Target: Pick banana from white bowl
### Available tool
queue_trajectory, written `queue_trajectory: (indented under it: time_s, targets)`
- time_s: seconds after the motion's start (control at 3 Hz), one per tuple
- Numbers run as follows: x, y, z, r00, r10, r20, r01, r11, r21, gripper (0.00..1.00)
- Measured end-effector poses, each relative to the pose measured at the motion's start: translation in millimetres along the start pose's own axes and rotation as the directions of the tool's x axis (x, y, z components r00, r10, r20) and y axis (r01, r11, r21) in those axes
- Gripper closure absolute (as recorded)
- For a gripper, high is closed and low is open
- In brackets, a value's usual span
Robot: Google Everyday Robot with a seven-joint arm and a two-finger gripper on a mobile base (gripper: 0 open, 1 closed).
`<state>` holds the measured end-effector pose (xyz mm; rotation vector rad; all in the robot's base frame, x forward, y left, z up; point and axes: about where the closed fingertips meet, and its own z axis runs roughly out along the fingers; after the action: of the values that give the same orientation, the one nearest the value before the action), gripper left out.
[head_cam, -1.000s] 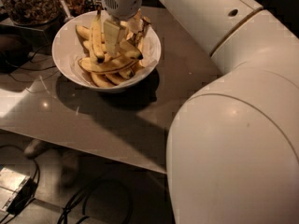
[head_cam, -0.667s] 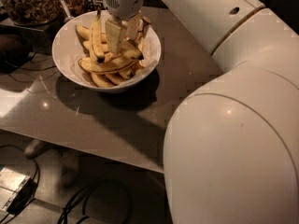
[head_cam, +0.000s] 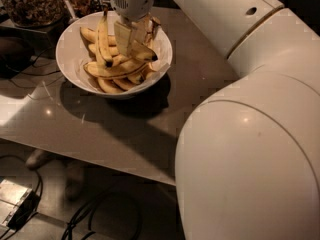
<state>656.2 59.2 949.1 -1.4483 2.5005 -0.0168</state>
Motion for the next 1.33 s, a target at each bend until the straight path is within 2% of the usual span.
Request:
queue_trajectory:
  time_s: [0.67,1.0,1.33]
  targets:
    - [-12,-2,-25,0.992,-0.065,0.108,0.063,0.9978,0.023,1.00]
    - [-10,-5,-40,0.982,-0.089,0.169,0.089,0.9960,0.004,1.00]
    - [1,-19,-49,0.961,-0.062,0.271,0.083,0.9944,-0.065,1.00]
